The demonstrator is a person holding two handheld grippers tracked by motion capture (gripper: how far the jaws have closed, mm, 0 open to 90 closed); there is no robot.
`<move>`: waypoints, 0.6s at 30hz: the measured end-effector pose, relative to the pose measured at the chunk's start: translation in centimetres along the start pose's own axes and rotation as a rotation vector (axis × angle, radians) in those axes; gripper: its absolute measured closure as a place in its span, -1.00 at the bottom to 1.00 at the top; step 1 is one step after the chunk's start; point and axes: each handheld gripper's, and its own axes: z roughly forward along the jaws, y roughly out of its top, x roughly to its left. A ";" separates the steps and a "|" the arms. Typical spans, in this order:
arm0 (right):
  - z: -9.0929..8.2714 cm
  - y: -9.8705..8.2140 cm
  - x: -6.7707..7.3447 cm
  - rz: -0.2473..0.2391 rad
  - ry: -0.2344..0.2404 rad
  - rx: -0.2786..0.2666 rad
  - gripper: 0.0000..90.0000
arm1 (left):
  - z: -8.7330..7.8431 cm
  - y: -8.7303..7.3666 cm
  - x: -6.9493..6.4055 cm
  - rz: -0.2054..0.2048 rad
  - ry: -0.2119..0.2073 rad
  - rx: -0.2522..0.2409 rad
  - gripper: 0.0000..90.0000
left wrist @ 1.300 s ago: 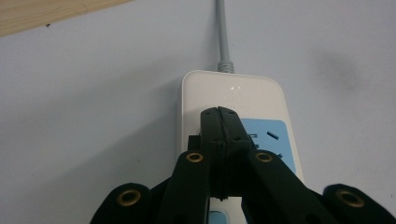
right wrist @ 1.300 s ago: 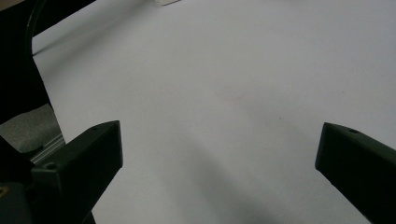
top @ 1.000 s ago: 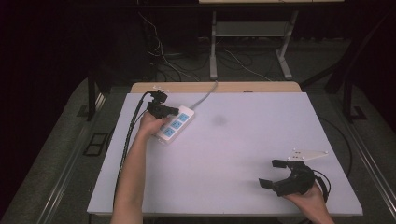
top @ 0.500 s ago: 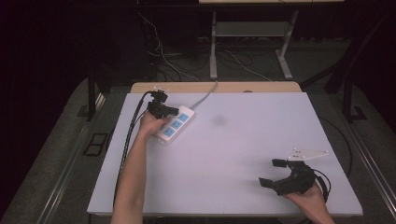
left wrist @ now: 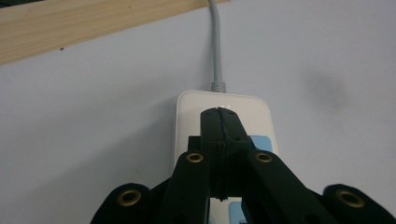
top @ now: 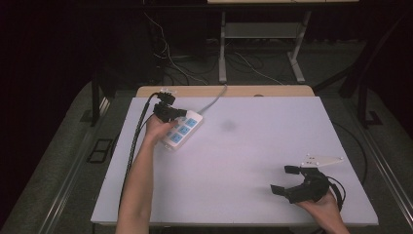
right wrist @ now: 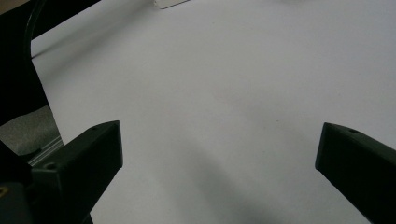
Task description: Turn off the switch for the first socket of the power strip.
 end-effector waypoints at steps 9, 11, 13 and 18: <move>0.0 0.0 0.1 0.001 0.000 -0.002 -0.99 | -2.1 0.7 -1.1 0.019 -0.002 -0.031 0.99; 0.0 0.0 0.1 0.000 0.000 -0.003 -0.99 | -2.4 0.8 -1.3 0.029 -0.003 -0.031 0.99; 0.0 0.0 0.1 0.000 0.000 -0.003 -0.99 | -2.7 0.8 -1.5 0.023 -0.007 -0.042 0.98; 0.0 0.1 0.1 -0.001 0.000 -0.002 -0.99 | -3.7 0.8 -2.0 0.000 -0.029 -0.066 0.63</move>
